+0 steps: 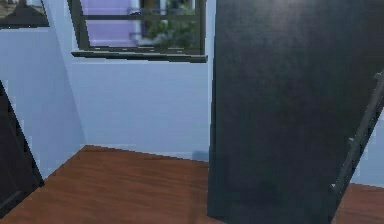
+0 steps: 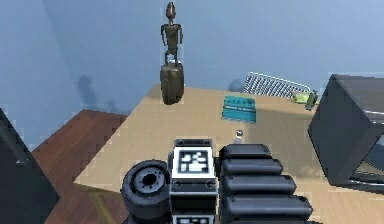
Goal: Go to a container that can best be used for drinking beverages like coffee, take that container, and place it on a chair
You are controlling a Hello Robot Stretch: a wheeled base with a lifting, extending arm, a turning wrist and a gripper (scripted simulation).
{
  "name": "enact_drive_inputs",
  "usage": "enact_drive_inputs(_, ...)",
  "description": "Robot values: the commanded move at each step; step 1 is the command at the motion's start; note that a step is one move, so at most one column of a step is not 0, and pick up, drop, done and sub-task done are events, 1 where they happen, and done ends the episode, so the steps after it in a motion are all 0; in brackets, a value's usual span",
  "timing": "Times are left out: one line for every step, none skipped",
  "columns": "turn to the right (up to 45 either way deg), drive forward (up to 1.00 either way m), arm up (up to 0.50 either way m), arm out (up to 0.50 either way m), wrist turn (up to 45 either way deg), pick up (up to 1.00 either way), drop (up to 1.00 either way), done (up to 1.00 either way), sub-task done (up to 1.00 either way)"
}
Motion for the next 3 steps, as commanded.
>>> enact_drive_inputs(45.0, 0.0, 0.0, 0.0, 0.0, 0.0, 0.0, 0.0, 0.0)
enact_drive_inputs(-45.0, 0.0, 0.0, 0.0, 0.0, 0.0, 0.0, 0.0, 0.0)
enact_drive_inputs(45.0, 0.0, 0.0, 0.0, 0.0, 0.0, 0.0, 0.0, 0.0)
